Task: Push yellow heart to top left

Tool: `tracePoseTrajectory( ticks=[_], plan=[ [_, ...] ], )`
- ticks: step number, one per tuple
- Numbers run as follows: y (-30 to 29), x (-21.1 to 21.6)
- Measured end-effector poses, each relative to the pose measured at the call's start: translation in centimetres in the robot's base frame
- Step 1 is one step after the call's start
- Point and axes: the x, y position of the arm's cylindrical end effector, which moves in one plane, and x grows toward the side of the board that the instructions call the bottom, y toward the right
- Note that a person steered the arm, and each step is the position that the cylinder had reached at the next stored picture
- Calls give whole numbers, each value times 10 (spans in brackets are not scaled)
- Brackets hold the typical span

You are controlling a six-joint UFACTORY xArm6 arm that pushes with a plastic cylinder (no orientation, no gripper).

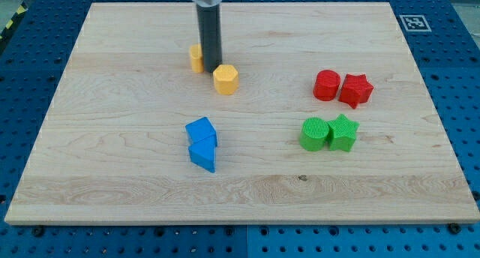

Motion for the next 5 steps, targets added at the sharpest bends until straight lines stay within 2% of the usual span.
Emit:
tracePoseTrajectory(
  ticks=[1,3,5],
  plan=[
    [-18,-4],
    [-25,-40],
    [-76,-49]
  ],
)
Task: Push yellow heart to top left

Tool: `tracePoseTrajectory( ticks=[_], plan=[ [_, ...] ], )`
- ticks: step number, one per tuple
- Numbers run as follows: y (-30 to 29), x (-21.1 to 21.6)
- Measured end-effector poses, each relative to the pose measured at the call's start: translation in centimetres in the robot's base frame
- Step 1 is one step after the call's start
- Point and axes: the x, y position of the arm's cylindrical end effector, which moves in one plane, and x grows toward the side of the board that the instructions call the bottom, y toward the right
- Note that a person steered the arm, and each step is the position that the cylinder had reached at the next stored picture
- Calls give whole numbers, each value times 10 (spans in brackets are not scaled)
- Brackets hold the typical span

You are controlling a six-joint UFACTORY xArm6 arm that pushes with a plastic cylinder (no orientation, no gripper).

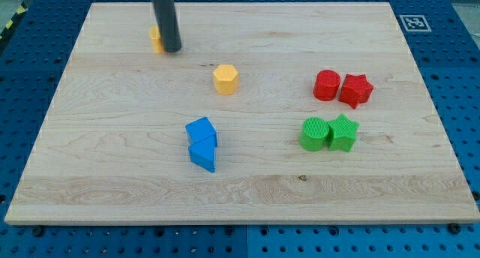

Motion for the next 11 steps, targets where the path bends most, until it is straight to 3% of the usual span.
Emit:
tracePoseTrajectory(
  ticks=[3,4,7,11],
  plan=[
    [-69,-8],
    [-75,-30],
    [-39,-16],
    [-51,-47]
  ],
)
